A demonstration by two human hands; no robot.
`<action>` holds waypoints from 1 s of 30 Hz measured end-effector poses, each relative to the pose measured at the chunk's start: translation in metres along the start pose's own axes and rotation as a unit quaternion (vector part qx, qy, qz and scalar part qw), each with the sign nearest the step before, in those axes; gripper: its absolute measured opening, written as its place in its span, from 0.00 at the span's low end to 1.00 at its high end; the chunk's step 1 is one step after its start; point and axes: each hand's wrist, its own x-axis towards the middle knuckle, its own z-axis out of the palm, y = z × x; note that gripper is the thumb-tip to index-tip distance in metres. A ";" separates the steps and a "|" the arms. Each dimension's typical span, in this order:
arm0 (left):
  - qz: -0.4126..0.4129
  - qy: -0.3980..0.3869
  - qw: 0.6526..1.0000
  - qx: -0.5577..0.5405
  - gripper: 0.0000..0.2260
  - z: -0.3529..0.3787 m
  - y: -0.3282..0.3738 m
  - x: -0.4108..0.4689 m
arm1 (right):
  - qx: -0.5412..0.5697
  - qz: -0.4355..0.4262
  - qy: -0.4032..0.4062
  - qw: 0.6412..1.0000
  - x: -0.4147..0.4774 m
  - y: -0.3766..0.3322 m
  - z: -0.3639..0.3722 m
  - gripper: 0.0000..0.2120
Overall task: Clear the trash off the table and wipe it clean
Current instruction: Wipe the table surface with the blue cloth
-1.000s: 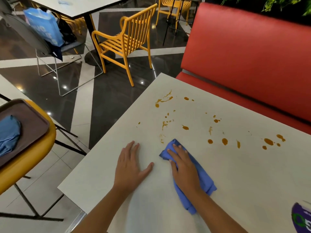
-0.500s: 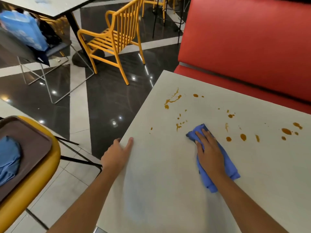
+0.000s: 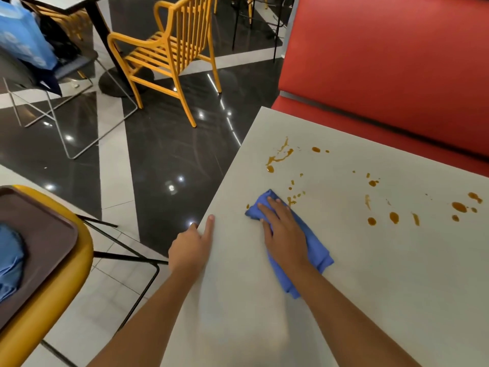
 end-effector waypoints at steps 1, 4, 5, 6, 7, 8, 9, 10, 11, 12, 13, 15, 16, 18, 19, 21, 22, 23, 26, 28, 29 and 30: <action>0.001 -0.002 1.000 -0.002 0.32 0.000 0.000 0.000 | 0.006 0.004 0.006 1.000 0.006 0.005 0.000 0.17; 0.004 -0.007 1.000 -0.012 0.32 0.000 -0.001 0.001 | 0.015 0.039 0.006 0.999 0.014 0.024 -0.009 0.16; 0.003 -0.008 1.000 -0.014 0.32 0.000 -0.002 0.000 | 0.013 0.053 0.003 0.998 0.013 0.029 -0.014 0.17; 0.004 -0.007 1.000 -0.015 0.32 -0.001 -0.002 0.000 | 0.007 0.065 0.002 0.998 0.009 0.035 -0.020 0.17; 0.005 -0.006 1.000 -0.015 0.32 -0.001 -0.001 0.000 | 0.004 0.073 0.001 0.997 0.003 0.040 -0.025 0.18; 0.007 -0.007 1.000 -0.012 0.33 -0.001 -0.001 0.000 | 0.001 0.079 -0.001 0.997 -0.006 0.043 -0.029 0.18; 0.008 -0.010 1.000 -0.009 0.33 -0.001 -0.001 0.000 | 0.002 0.083 -0.002 0.997 -0.014 0.045 -0.031 0.18; 0.008 -0.011 1.000 -0.007 0.33 -0.002 0.000 0.001 | 0.000 0.085 0.005 0.996 -0.024 0.044 -0.032 0.18; 0.008 -0.012 1.000 -0.006 0.33 -0.002 0.001 0.001 | -0.005 0.081 0.018 0.997 -0.032 0.042 -0.031 0.17; 0.010 -0.012 1.000 -0.004 0.33 -0.002 0.001 0.000 | -0.008 0.068 0.033 0.997 -0.038 0.039 -0.028 0.16; 0.011 -0.012 1.000 -0.004 0.33 -0.002 0.002 0.000 | -0.008 0.048 0.043 0.998 -0.042 0.035 -0.023 0.17; 0.012 -0.007 1.000 -0.008 0.32 -0.003 0.003 -0.002 | 0.001 0.005 0.051 0.999 -0.043 0.023 -0.013 0.18; 0.012 -0.006 1.000 -0.010 0.31 -0.003 0.004 -0.003 | 0.008 -0.015 0.049 0.999 -0.039 0.015 -0.008 0.17; 0.015 -0.003 1.000 -0.009 0.30 -0.005 0.005 -0.004 | 0.013 -0.053 0.022 0.998 -0.027 0.001 0.003 0.17; 0.016 -0.002 1.000 -0.007 0.30 -0.005 0.006 -0.005 | 0.011 -0.072 0.000 0.997 -0.018 -0.005 0.009 0.17; 0.017 0.003 1.000 -0.004 0.30 -0.006 0.007 -0.006 | 0.007 -0.096 -0.034 0.995 0.002 -0.011 0.017 0.18; 0.017 0.004 1.000 -0.004 0.30 -0.006 0.007 -0.006 | 0.007 -0.098 -0.041 0.994 0.013 -0.012 0.019 0.18; 0.016 0.004 1.000 -0.005 0.30 -0.006 0.007 -0.006 | 0.010 -0.091 -0.048 0.995 0.023 -0.012 0.019 0.18; 0.009 -0.001 1.000 -0.014 0.30 -0.006 0.006 -0.006 | 0.029 -0.059 -0.047 0.997 0.043 -0.006 0.016 0.19; 0.007 -0.005 1.000 -0.019 0.30 -0.006 0.006 -0.006 | 0.051 -0.027 -0.046 0.997 0.050 0.001 0.010 0.16; 0.008 -0.005 1.000 -0.020 0.30 -0.006 0.006 -0.006 | 0.058 -0.014 -0.042 0.997 0.052 0.005 0.006 0.16; 0.009 -0.006 1.000 -0.021 0.31 -0.006 0.007 -0.007 | 0.058 -0.002 -0.036 0.998 0.051 0.010 0.001 0.16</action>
